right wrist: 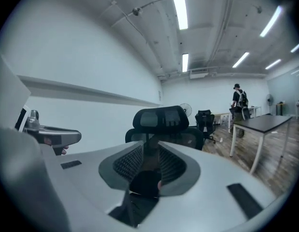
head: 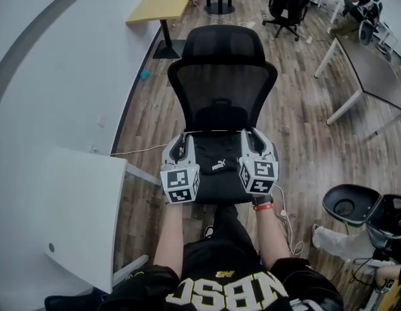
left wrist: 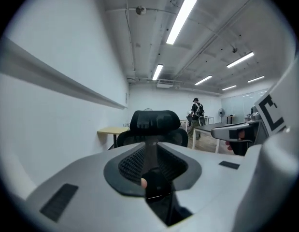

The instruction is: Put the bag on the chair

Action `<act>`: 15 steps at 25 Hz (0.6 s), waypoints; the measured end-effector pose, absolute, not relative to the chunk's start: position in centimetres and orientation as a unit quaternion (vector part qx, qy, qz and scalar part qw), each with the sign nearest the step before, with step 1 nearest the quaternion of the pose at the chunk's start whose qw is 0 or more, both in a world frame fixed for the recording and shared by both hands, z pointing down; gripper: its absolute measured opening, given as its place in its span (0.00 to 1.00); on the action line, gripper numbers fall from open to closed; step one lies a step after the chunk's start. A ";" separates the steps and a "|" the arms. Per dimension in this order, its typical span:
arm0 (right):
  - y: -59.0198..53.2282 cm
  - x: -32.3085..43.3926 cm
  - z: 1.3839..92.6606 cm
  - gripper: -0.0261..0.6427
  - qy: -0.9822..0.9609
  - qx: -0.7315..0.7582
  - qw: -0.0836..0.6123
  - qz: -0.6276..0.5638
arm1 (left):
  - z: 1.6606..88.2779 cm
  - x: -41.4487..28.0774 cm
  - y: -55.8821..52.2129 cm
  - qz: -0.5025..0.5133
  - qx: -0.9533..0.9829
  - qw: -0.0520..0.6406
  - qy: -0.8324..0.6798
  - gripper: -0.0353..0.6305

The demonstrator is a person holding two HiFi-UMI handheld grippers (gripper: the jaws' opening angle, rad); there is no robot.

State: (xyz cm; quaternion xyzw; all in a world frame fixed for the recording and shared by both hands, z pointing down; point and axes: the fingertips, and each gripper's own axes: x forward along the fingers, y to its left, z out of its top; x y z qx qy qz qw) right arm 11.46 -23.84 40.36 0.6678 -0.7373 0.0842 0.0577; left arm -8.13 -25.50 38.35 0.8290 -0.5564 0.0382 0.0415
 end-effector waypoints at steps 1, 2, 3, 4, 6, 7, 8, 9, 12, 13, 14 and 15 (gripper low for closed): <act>-22.9 11.3 39.6 0.18 -0.734 0.673 0.049 0.079 | 37.7 -8.3 -24.6 0.035 0.828 0.037 -0.558 0.17; -21.9 11.0 38.9 0.16 -0.732 0.676 0.042 0.074 | 37.2 -8.6 -23.7 0.032 0.827 0.031 -0.560 0.16; -21.0 10.7 38.5 0.14 -0.732 0.677 0.036 0.072 | 36.8 -8.7 -22.9 0.030 0.827 0.026 -0.561 0.14; -20.1 10.6 38.1 0.12 -0.732 0.677 0.029 0.070 | 36.5 -8.8 -22.2 0.028 0.827 0.022 -0.561 0.14; -18.4 10.5 37.4 0.09 -0.730 0.680 0.016 0.069 | 36.0 -8.8 -20.9 0.024 0.830 0.016 -0.557 0.12; -17.6 10.5 37.1 0.08 -0.728 0.682 0.012 0.067 | 35.8 -8.7 -20.3 0.023 0.832 0.013 -0.554 0.11; -16.9 10.5 36.9 0.07 -0.725 0.685 0.010 0.066 | 35.7 -8.6 -19.8 0.020 0.834 0.012 -0.551 0.10; -16.2 10.5 36.7 0.06 -0.723 0.687 0.010 0.064 | 35.5 -8.6 -19.3 0.018 0.836 0.011 -0.549 0.09; -14.8 10.0 36.5 0.05 -0.723 0.688 0.014 0.057 | 35.1 -8.8 -17.8 0.009 0.843 0.011 -0.537 0.08; -14.4 9.8 36.5 0.05 -0.724 0.688 0.015 0.055 | 35.0 -8.9 -17.4 0.006 0.845 0.012 -0.535 0.08; -14.0 9.7 36.4 0.05 -0.724 0.687 0.014 0.054 | 34.8 -9.0 -17.0 0.002 0.845 0.013 -0.535 0.08; -13.6 9.6 36.2 0.05 -0.724 0.687 0.014 0.053 | 34.6 -9.2 -16.7 -0.001 0.844 0.013 -0.536 0.07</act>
